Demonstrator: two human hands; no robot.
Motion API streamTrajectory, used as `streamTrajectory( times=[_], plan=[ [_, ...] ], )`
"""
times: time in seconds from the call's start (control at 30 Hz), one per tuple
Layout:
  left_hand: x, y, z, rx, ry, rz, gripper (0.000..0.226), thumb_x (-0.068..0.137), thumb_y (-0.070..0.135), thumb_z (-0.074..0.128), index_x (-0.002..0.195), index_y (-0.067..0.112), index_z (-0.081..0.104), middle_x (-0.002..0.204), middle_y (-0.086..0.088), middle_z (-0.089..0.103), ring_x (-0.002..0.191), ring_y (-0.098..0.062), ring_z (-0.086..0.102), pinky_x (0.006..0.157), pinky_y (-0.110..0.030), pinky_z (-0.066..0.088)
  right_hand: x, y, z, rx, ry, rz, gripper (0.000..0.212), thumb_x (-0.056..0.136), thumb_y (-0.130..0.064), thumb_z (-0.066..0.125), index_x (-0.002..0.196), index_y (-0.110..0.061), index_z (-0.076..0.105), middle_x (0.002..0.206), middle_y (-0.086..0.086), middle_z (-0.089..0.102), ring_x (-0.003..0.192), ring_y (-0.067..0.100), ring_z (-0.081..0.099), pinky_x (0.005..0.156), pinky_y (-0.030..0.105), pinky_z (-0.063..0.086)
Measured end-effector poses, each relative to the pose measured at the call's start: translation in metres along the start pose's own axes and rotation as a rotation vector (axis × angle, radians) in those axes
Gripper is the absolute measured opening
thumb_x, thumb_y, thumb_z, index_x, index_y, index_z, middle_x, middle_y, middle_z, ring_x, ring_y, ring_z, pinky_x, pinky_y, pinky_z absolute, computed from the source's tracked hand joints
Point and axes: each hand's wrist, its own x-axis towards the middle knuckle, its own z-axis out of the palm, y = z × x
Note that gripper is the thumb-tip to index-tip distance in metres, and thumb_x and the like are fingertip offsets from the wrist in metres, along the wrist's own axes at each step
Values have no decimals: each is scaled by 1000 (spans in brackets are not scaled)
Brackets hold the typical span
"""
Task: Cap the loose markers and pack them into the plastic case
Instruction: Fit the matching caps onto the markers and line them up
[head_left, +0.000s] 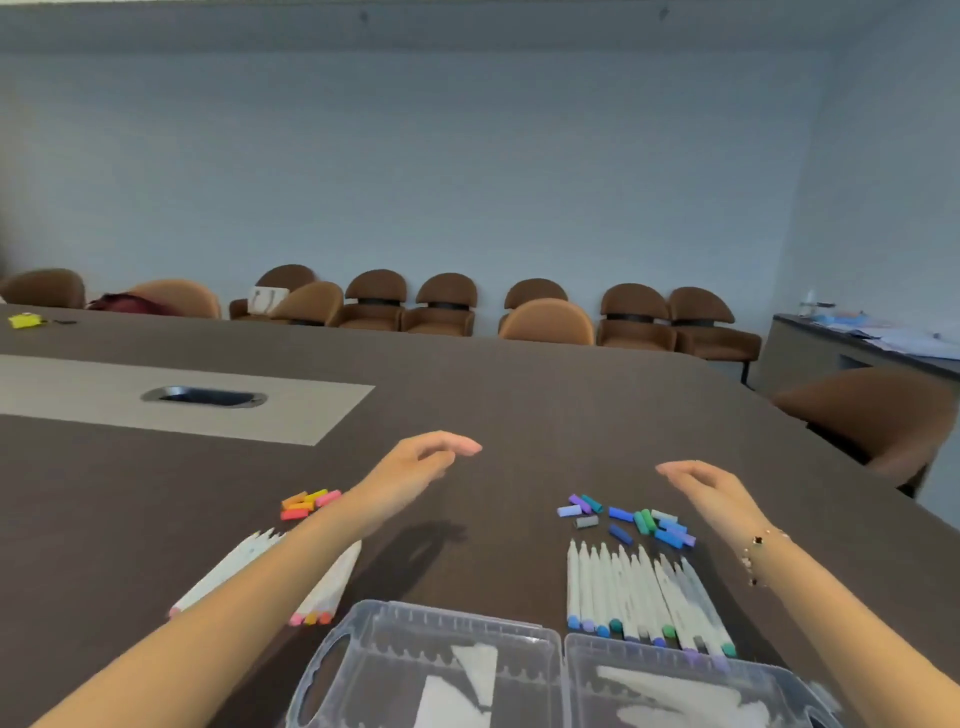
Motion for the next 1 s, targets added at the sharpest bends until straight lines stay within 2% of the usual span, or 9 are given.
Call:
streamTrajectory(
  times=[0.07, 0.17, 0.23, 0.33, 0.47, 0.63, 0.7, 0.87, 1.0],
  plan=[
    [-27, -7, -26, -21, 26, -29, 30, 101, 15, 40, 107, 21, 68, 119, 12, 63, 116, -2, 55, 100, -24, 45, -13, -21, 12, -11, -1, -23, 26, 98, -22, 45, 114, -14, 63, 114, -4, 54, 106, 9, 44, 94, 28, 33],
    [-60, -19, -65, 18, 40, -69, 30, 100, 14, 39, 107, 20, 68, 113, 7, 67, 110, -8, 61, 86, -19, 51, -34, -49, 38, -62, -56, -76, 23, 98, -16, 44, 105, -17, 65, 110, -4, 56, 104, 10, 47, 92, 27, 34],
    [-74, -29, -87, 67, 57, -88, 31, 100, 13, 39, 105, 23, 68, 109, 6, 68, 105, -10, 63, 87, -23, 52, -45, -66, 55, -114, -124, -107, 23, 97, -16, 44, 104, -17, 66, 109, -4, 59, 104, 11, 51, 91, 26, 36],
    [-93, -49, -118, 158, 78, -137, 29, 99, 15, 39, 106, 25, 66, 108, 9, 66, 100, -5, 63, 89, -23, 51, -58, -90, 88, -176, -206, -108, 19, 95, -20, 49, 100, -20, 68, 106, -5, 62, 104, 11, 55, 89, 24, 38],
    [-106, -87, -144, 233, 177, -173, 27, 97, 16, 42, 101, 28, 66, 106, 14, 64, 101, -6, 58, 88, -26, 47, -72, -112, 135, -273, -267, -124, 22, 96, -21, 48, 106, -16, 67, 104, -9, 60, 94, 1, 52, 86, 18, 34],
    [-107, -125, -148, 283, 182, -194, 18, 96, 24, 48, 102, 30, 65, 113, 15, 58, 109, -3, 48, 90, -22, 37, -73, -125, 179, -344, -353, -133, 21, 96, -24, 47, 103, -21, 67, 111, -9, 62, 107, 7, 55, 93, 20, 38],
    [-104, -131, -146, 299, 190, -194, 18, 97, 24, 48, 103, 30, 64, 111, 17, 56, 108, -1, 45, 91, -21, 36, -71, -129, 192, -378, -383, -124, 20, 96, -26, 47, 101, -24, 66, 110, -9, 62, 105, 7, 55, 91, 21, 39],
    [-107, -142, -151, 256, 363, -160, 20, 95, 20, 50, 100, 35, 62, 94, 11, 65, 84, -5, 56, 65, -14, 38, -60, -142, 219, -475, -478, -64, 21, 94, -20, 45, 90, -22, 65, 86, -7, 63, 86, 8, 57, 71, 17, 42],
    [-107, -150, -162, 218, 507, -143, 21, 93, 15, 53, 95, 33, 63, 85, 10, 66, 75, -11, 55, 60, -13, 37, -46, -152, 249, -575, -597, 5, 21, 94, -30, 50, 83, -21, 65, 75, -10, 61, 74, 4, 54, 83, 24, 47]
  ],
)
